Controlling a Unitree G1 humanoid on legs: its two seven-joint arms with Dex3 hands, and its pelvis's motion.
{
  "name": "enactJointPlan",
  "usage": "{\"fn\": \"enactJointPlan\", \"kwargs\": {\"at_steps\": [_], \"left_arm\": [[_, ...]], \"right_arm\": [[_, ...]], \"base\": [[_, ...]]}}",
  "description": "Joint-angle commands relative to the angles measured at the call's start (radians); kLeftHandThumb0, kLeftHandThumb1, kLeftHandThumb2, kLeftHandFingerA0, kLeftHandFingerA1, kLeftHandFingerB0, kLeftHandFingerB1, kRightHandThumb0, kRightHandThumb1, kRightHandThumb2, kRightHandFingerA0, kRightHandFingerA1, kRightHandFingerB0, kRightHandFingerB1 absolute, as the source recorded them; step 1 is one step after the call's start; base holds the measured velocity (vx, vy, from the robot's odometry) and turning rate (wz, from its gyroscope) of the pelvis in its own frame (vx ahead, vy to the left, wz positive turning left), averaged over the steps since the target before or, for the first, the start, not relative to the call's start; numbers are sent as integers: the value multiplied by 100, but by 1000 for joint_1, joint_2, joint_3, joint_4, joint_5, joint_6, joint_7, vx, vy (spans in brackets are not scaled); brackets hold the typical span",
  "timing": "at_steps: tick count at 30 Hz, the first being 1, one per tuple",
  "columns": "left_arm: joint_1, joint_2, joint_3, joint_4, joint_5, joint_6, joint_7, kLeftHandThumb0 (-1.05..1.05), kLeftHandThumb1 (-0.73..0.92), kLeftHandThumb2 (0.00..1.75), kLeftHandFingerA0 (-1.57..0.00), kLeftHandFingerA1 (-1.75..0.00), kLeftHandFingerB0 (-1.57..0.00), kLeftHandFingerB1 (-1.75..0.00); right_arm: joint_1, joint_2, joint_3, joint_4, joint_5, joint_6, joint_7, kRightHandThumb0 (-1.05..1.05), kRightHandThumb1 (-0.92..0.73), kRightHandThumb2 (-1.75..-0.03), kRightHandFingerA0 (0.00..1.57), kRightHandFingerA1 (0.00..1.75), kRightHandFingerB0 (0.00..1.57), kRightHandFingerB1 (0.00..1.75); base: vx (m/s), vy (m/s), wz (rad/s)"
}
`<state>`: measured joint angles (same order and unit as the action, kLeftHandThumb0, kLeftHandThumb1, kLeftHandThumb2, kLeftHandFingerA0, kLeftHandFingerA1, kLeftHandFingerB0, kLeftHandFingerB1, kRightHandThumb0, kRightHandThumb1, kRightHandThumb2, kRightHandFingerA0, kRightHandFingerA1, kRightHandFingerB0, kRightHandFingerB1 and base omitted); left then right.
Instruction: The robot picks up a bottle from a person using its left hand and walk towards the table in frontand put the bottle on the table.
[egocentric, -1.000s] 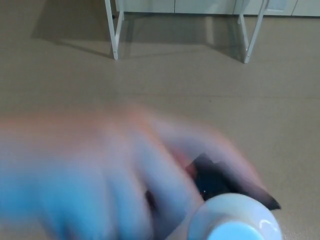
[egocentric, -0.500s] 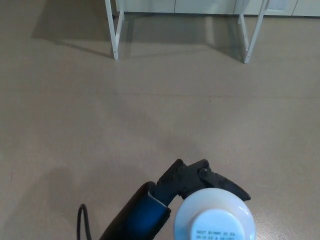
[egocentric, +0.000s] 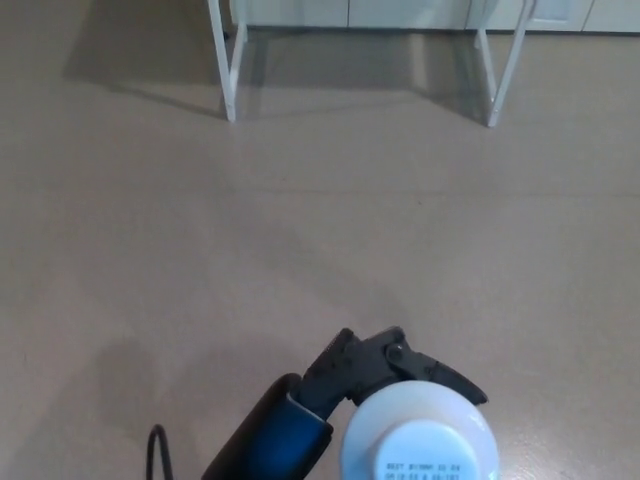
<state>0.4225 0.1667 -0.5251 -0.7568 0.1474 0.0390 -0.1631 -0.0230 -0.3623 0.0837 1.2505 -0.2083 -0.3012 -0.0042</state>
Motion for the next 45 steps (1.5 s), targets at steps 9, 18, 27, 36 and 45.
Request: {"fn": "enactJointPlan", "kwargs": {"at_steps": [9, 18, 27, 36, 45], "left_arm": [[9, -3, -1, -9, 15, -41, 9, -16, 67, 84, -103, -140, -81, -123], [26, 10, 15, -15, 3, -43, 10, -13, 70, 80, -102, -140, -80, -121], [18, 8, 21, 12, -20, -65, 6, -17, 68, 82, -102, -140, -83, -115], [34, 6, 24, 13, -18, -49, 0, -14, 70, 80, -105, -140, -81, -119], [36, 8, 26, 20, -11, -62, 1, -13, 68, 82, -104, -141, -80, -120]], "right_arm": [[-19, -21, 8, 5, -14, 18, 16, -38, -73, -62, 65, 45, 53, 40], [-37, -12, -2, 12, -4, 25, 36, -34, -74, -62, 65, 45, 53, 41], [-57, -12, 5, 21, -20, 36, 37, -38, -74, -62, 61, 44, 52, 40], [-59, -22, 4, 21, -21, 29, 50, -38, -73, -63, 62, 44, 51, 39], [-66, -20, 3, 22, -21, 34, 57, -35, -73, -61, 64, 44, 52, 40]], "base": [[93, 103, -9], [239, 250, -8], [284, -167, 10], [371, -155, 18], [503, 204, -45]]}}
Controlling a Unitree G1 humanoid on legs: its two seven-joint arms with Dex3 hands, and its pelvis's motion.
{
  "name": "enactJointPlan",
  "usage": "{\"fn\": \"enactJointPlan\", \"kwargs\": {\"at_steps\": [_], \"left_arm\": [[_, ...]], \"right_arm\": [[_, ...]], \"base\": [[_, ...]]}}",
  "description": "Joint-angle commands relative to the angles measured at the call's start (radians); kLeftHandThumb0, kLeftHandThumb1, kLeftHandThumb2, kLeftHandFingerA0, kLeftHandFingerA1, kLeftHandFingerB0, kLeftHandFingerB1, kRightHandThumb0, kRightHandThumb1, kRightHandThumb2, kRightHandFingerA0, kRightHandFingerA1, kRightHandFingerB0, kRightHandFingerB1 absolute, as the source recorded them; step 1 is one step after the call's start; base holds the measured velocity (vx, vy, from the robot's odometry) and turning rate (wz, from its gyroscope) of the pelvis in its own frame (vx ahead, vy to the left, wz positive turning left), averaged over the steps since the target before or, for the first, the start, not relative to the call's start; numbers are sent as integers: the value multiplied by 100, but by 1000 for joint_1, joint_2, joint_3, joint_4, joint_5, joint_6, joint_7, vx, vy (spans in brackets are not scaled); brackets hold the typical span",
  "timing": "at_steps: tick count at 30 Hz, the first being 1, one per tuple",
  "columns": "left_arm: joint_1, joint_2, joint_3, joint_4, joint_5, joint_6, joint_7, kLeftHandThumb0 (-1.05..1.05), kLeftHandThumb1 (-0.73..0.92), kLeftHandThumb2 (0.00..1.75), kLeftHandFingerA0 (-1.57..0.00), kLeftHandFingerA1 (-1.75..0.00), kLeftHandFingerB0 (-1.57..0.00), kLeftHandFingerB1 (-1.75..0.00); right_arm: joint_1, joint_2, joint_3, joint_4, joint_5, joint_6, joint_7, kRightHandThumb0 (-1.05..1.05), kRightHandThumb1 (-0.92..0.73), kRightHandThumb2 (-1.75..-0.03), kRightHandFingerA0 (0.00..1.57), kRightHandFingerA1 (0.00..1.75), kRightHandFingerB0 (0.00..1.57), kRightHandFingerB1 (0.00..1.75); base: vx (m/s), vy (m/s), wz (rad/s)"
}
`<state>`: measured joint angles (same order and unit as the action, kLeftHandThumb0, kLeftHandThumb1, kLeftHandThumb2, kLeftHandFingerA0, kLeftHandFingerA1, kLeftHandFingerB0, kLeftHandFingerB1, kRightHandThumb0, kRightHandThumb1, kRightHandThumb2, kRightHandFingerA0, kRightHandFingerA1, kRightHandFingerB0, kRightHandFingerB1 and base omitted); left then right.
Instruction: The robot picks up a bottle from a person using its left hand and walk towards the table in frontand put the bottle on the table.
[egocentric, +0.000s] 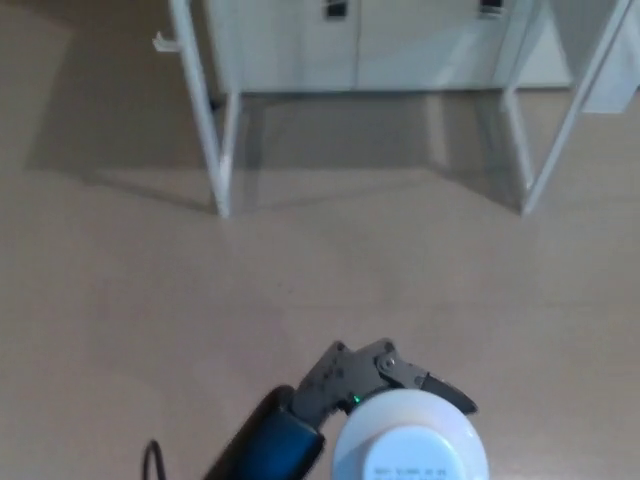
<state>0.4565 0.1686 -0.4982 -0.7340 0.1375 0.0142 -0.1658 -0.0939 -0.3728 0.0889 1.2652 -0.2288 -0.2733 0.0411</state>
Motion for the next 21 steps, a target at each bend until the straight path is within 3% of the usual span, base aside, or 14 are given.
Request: {"fn": "enactJointPlan", "kwargs": {"at_steps": [1, 7, 21], "left_arm": [[0, 6, 0, 2, 0, -44, 4, -13, 68, 82, -104, -141, -80, -120], [5, 9, -1, 10, -10, -52, 2, -12, 68, 81, -98, -144, -80, -120], [60, 21, -16, 30, -2, -100, 6, -13, 67, 84, -98, -143, -80, -122]], "right_arm": [[4, -9, -4, 8, 2, 7, 13, -35, -73, -61, 64, 44, 52, 40], [0, -6, -8, 11, 3, 11, 14, -34, -74, -62, 65, 45, 54, 40], [38, -12, 20, 4, -12, 4, 12, -35, -75, -62, 60, 44, 50, 39]], "base": [[586, 292, -24], [438, 98, 0], [437, -132, 15]]}}
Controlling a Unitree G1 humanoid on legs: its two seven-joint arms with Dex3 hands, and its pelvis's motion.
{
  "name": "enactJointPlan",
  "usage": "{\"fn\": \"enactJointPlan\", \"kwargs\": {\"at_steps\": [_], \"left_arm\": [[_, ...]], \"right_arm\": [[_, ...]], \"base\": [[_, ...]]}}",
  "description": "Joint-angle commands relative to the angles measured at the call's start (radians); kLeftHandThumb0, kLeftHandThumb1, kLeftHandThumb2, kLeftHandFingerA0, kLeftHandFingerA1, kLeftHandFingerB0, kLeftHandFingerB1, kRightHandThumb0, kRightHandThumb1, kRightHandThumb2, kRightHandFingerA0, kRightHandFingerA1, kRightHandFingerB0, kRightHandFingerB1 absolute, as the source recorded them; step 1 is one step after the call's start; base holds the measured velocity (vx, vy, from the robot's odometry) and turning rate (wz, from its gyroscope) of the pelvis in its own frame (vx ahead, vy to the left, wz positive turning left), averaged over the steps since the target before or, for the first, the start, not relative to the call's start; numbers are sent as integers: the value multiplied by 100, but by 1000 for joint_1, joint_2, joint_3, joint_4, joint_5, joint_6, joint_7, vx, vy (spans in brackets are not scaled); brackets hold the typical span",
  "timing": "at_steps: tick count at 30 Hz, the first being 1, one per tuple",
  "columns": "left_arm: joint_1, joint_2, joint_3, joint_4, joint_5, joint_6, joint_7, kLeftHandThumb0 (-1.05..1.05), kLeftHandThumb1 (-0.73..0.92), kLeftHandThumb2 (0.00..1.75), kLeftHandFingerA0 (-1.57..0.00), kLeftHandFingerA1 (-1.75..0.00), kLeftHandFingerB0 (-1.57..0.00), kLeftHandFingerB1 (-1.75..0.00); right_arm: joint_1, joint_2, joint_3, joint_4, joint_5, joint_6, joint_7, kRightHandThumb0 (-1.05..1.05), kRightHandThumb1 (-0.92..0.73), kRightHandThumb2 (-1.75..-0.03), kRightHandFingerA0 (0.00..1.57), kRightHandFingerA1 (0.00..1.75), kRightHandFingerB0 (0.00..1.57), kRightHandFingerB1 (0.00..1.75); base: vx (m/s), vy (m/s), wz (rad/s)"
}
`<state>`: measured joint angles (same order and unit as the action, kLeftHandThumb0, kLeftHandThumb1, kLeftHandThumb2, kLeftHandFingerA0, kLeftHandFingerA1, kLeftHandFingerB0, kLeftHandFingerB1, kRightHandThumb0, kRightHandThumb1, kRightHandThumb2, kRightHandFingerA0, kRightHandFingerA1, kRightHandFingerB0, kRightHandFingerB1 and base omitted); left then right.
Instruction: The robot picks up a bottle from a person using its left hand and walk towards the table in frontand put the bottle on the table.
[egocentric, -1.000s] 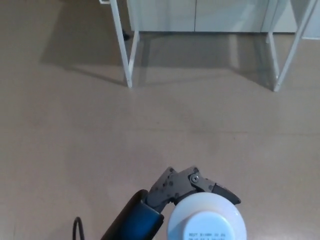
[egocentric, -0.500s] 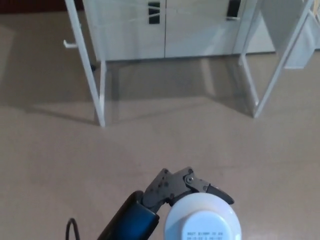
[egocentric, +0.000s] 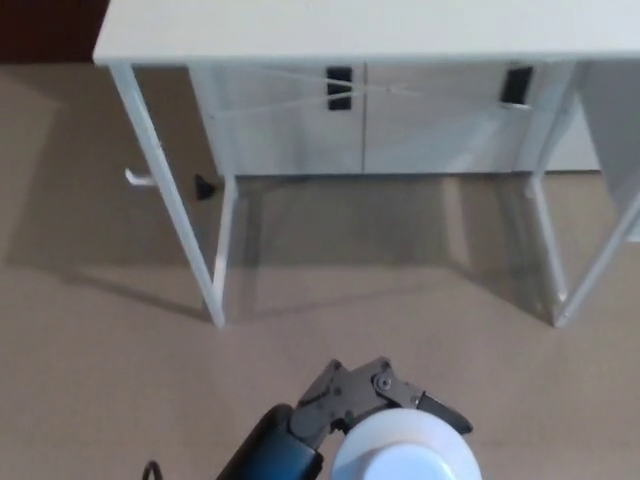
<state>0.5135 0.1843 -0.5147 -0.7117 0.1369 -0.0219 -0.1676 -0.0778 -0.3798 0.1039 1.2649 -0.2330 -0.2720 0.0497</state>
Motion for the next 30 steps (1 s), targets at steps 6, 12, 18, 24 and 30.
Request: {"fn": "enactJointPlan", "kwargs": {"at_steps": [6, 12, 18, 24, 30], "left_arm": [[19, 7, -8, 4, 12, -61, 13, -13, 67, 85, -100, -144, -81, -122], [32, 16, -10, 2, 7, -67, 19, -13, 68, 84, -101, -143, -81, -122], [5, 6, -5, 11, -6, -57, 15, -15, 68, 85, -102, -143, -80, -124], [-12, 7, 10, 9, -6, -71, 18, -14, 67, 85, -102, -141, -81, -121], [-33, -7, 47, -23, -24, -51, 19, -17, 72, 78, -98, -145, -80, -121]], "right_arm": [[33, -6, 17, 5, -18, 3, -8, -34, -75, -61, 67, 45, 53, 40], [38, -2, 18, 5, -14, 5, -1, -32, -75, -61, 63, 44, 53, 39], [23, -4, 20, 4, -17, 8, 12, -34, -75, -62, 60, 44, 52, 40], [23, -4, 29, 13, -29, 9, -5, -37, -73, -62, 65, 44, 52, 39], [25, -6, 34, 14, -31, 13, 7, -33, -76, -62, 61, 43, 53, 40]], "base": [[504, 67, -39], [591, 171, -38], [476, 49, 13], [415, -181, 37], [193, -64, -1]]}}
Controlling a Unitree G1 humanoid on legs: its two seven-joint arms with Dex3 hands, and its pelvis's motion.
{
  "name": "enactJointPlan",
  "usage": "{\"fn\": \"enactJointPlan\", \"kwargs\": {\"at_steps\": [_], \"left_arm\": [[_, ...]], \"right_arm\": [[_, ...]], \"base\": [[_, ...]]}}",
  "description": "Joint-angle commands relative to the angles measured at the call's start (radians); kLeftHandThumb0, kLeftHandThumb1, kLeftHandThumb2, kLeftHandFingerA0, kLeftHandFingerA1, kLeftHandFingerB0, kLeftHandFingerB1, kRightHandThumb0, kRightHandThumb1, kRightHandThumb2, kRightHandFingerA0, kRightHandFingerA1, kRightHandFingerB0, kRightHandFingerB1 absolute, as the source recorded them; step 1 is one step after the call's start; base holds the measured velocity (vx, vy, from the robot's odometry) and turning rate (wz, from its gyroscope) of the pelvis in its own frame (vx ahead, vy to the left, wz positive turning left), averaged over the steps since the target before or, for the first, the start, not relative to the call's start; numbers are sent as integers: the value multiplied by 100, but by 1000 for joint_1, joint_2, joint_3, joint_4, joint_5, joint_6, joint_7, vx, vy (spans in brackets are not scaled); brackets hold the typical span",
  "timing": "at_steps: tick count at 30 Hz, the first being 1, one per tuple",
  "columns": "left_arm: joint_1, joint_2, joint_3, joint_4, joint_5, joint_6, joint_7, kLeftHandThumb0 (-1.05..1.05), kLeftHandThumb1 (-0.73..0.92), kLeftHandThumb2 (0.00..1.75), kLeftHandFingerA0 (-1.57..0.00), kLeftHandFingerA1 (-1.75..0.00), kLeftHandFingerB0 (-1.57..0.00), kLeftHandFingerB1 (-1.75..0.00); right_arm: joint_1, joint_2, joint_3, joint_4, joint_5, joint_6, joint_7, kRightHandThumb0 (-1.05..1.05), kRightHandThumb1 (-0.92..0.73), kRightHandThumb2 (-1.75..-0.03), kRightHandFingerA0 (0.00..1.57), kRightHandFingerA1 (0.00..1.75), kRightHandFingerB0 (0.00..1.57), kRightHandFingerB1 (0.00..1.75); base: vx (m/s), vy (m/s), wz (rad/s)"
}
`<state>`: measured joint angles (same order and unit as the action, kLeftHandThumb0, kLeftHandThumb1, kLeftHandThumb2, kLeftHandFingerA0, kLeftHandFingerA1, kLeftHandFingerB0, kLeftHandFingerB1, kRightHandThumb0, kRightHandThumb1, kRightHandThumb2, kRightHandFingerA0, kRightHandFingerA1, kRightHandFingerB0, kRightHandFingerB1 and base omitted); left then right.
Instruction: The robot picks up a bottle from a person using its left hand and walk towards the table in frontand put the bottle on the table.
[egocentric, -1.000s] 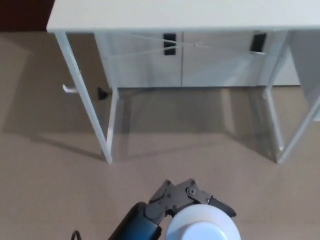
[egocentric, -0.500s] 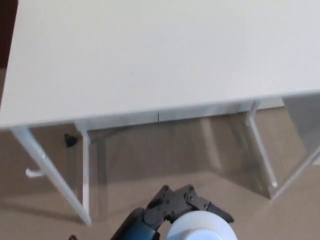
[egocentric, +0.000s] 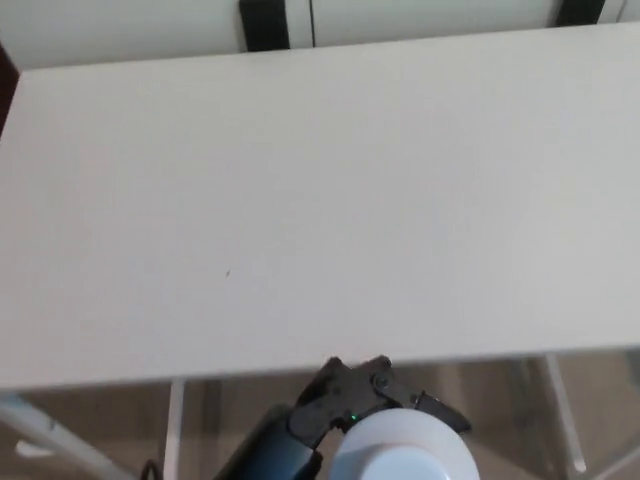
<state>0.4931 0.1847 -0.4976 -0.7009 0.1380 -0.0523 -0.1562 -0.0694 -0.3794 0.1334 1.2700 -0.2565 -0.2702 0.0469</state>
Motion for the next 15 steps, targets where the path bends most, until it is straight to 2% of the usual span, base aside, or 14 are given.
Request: {"fn": "enactJointPlan", "kwargs": {"at_steps": [1, 5, 10, 15], "left_arm": [[-26, -14, 44, -49, -33, -2, 7, -15, 74, 77, -97, -149, -78, -124], [-98, -47, 95, -107, -58, 98, 0, -13, 72, 80, -100, -147, -78, -124], [-337, -107, 195, -104, -114, 263, -10, -12, 76, 79, -102, -147, -76, -123], [-479, -143, 224, -26, -119, 334, -5, -12, 76, 80, -99, -149, -76, -121]], "right_arm": [[17, -6, 5, 8, -9, 13, 9, -33, -76, -62, 63, 43, 54, 40], [11, -3, 0, 12, -5, 33, 10, -32, -76, -62, 61, 43, 52, 39], [13, -8, 5, 5, -11, 19, 17, -34, -75, -62, 60, 43, 50, 39], [18, -5, 12, 5, -20, 18, 1, -34, -76, -63, 63, 43, 52, 39]], "base": [[180, 17, -11], [158, 72, -13], [124, 210, -3], [92, 134, 5]]}}
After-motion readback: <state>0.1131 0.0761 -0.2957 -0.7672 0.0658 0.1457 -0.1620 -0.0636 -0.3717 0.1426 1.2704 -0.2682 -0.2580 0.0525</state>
